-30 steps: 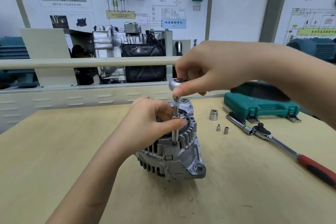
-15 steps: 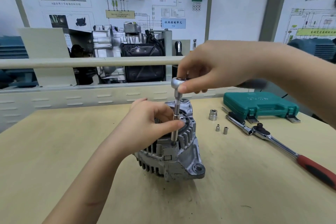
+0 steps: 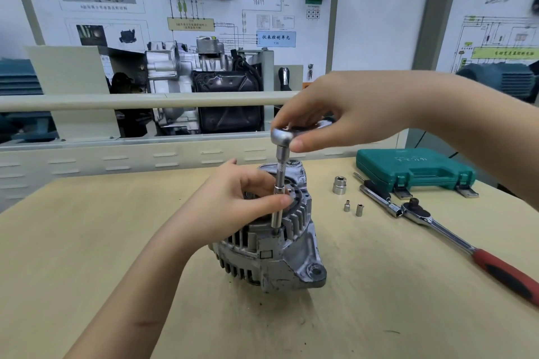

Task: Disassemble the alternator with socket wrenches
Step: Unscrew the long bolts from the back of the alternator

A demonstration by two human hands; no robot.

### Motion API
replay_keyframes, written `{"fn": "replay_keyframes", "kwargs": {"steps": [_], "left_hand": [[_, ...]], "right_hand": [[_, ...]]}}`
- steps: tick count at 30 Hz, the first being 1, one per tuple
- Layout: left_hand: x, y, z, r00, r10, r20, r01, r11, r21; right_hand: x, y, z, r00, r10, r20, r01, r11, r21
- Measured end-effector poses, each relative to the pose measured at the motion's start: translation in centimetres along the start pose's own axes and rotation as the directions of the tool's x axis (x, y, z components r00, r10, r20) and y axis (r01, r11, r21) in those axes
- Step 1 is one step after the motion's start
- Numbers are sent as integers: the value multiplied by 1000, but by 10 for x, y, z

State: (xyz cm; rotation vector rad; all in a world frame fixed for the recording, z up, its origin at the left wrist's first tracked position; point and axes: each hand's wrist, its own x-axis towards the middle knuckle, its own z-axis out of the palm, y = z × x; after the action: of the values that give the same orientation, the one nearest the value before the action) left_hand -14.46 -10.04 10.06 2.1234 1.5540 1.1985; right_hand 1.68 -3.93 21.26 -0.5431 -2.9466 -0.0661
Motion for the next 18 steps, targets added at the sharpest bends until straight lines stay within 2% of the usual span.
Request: {"fn": "replay_keyframes", "kwargs": {"steps": [3, 5, 8, 13, 18], "left_hand": [[1, 2, 5, 995, 6, -98, 2, 996, 85], [2, 2, 8, 993, 8, -117, 1, 997, 76], [1, 2, 6, 995, 15, -96, -14, 1000, 9], [0, -1, -3, 999, 14, 45, -8, 991, -132], [0, -2, -3, 1000, 21, -5, -22, 992, -123]], "right_hand": [[2, 0, 1, 998, 27, -57, -30, 997, -65], [1, 0, 3, 996, 33, -84, -36, 999, -40], [1, 0, 5, 996, 9, -85, -12, 999, -38], [0, 1, 2, 1000, -14, -14, 14, 1000, -26], [0, 2, 2, 999, -29, -26, 30, 999, 29]]}}
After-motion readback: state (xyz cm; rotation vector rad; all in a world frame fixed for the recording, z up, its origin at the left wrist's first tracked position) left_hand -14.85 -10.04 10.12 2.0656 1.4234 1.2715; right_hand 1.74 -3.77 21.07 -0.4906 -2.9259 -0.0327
